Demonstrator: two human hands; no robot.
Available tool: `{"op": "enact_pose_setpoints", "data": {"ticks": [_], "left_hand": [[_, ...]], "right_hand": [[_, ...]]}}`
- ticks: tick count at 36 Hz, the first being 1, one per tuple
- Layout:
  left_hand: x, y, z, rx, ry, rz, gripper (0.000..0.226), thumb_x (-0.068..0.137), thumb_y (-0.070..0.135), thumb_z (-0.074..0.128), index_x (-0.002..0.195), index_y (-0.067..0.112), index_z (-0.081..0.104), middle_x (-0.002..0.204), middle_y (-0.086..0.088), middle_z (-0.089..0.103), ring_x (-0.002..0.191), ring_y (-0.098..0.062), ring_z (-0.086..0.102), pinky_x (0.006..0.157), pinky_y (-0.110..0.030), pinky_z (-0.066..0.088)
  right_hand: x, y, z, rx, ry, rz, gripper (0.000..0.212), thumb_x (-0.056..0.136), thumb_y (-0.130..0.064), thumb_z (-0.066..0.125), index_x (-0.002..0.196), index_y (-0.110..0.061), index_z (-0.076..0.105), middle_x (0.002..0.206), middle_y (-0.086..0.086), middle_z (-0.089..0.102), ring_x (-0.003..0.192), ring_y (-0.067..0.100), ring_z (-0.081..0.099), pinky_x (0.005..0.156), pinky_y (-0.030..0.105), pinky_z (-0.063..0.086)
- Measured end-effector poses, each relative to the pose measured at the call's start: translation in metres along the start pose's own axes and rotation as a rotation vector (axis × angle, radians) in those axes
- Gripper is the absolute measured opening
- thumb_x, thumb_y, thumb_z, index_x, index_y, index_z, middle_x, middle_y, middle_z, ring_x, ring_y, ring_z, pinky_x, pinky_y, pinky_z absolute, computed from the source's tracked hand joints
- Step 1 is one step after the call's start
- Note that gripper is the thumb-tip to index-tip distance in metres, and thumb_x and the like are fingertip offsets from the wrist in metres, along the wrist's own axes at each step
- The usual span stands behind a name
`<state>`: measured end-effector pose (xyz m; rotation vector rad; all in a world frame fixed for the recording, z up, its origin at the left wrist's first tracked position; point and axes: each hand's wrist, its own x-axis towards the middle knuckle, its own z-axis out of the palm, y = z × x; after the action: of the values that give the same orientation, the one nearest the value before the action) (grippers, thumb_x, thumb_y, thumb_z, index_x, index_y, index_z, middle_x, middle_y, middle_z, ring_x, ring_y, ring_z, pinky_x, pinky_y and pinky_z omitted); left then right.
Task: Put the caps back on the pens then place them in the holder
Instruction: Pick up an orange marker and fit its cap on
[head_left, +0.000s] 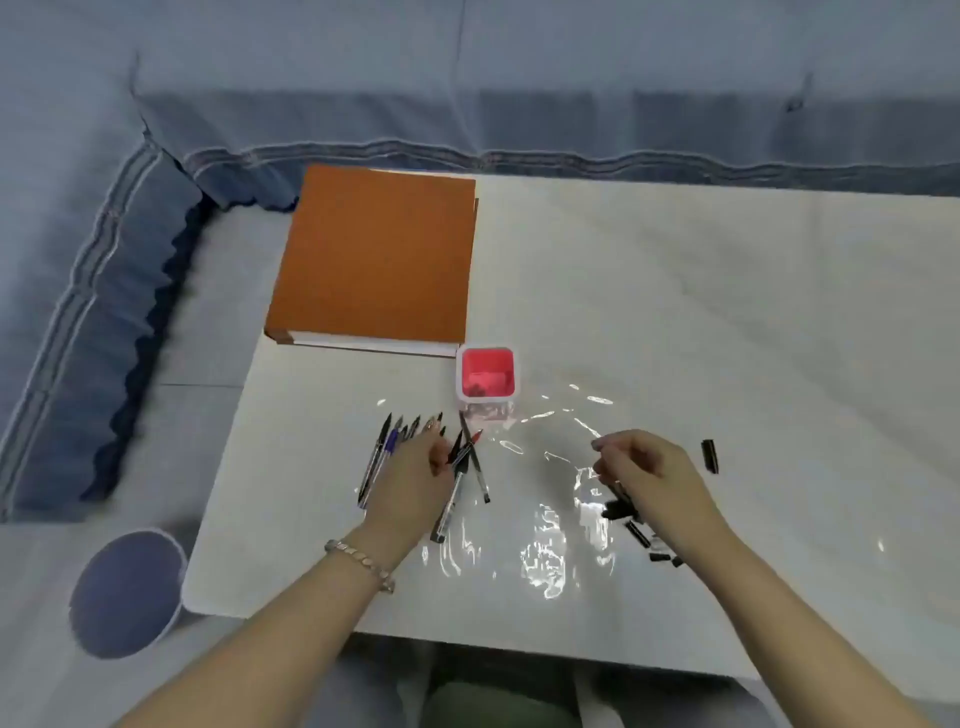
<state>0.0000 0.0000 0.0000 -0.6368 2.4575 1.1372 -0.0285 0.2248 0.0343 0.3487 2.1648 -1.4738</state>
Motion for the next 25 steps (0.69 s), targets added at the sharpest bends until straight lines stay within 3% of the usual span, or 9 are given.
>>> {"op": "enact_pose_setpoints", "data": {"ticks": [2,3,7,10,13,17,25], "left_hand": [[0.017,-0.016,0.018,0.114,0.026,0.028,0.012,0.084,0.008,0.051,0.093,0.015,0.058,0.087,0.002,0.057,0.083,-0.019,0.054,0.067,-0.026,0.04],[0.027,-0.025,0.028,0.167,0.042,0.04,0.012,0.085,0.01,0.052,0.095,0.014,0.058,0.09,0.0,0.057,0.084,-0.018,0.053,0.068,-0.026,0.039],[0.057,-0.053,0.057,0.332,0.09,0.135,0.015,0.087,0.019,0.054,0.099,0.013,0.058,0.097,-0.002,0.06,0.089,-0.019,0.055,0.068,-0.028,0.04],[0.074,-0.065,0.068,0.379,0.123,0.199,0.014,0.087,0.022,0.056,0.096,0.013,0.058,0.094,-0.002,0.059,0.088,-0.021,0.055,0.066,-0.028,0.039],[0.08,-0.072,0.075,0.352,0.145,0.235,0.013,0.085,0.026,0.059,0.09,0.013,0.059,0.086,0.002,0.057,0.081,-0.017,0.052,0.064,-0.028,0.039],[0.086,-0.077,0.079,0.341,0.174,0.272,0.01,0.085,0.024,0.059,0.087,0.015,0.062,0.084,0.003,0.058,0.081,-0.017,0.054,0.067,-0.032,0.044],[0.086,-0.081,0.083,0.467,0.272,0.4,0.013,0.085,0.028,0.059,0.085,0.015,0.062,0.085,0.002,0.054,0.08,-0.016,0.05,0.056,-0.029,0.038]], "right_hand": [[0.017,0.016,0.005,-0.029,0.014,-0.031,0.018,0.087,-0.014,0.052,0.08,-0.024,0.064,0.069,-0.005,0.065,0.061,0.0,0.058,0.054,0.015,0.046],[0.026,0.025,0.007,-0.037,0.01,-0.037,0.018,0.088,-0.014,0.051,0.079,-0.024,0.064,0.071,-0.003,0.065,0.057,-0.004,0.056,0.051,0.016,0.046],[0.053,0.059,0.021,-0.054,-0.019,-0.012,0.017,0.088,-0.014,0.051,0.083,-0.022,0.065,0.074,-0.001,0.066,0.063,0.001,0.057,0.061,0.036,0.052],[0.068,0.078,0.024,-0.097,-0.014,-0.088,0.019,0.087,-0.011,0.05,0.082,-0.023,0.065,0.075,-0.002,0.067,0.073,0.009,0.061,0.072,0.023,0.048],[0.079,0.095,0.026,-0.157,-0.034,-0.134,0.018,0.087,-0.013,0.052,0.083,-0.026,0.064,0.076,-0.005,0.067,0.07,0.003,0.06,0.06,0.009,0.044],[0.089,0.108,0.027,-0.218,-0.036,-0.189,0.014,0.085,-0.02,0.053,0.082,-0.029,0.064,0.08,0.001,0.068,0.069,0.009,0.06,0.057,0.018,0.046],[0.083,0.129,0.029,-0.203,0.007,-0.281,0.021,0.086,-0.017,0.052,0.079,-0.033,0.064,0.079,-0.004,0.07,0.075,0.008,0.063,0.064,0.015,0.046]]}}
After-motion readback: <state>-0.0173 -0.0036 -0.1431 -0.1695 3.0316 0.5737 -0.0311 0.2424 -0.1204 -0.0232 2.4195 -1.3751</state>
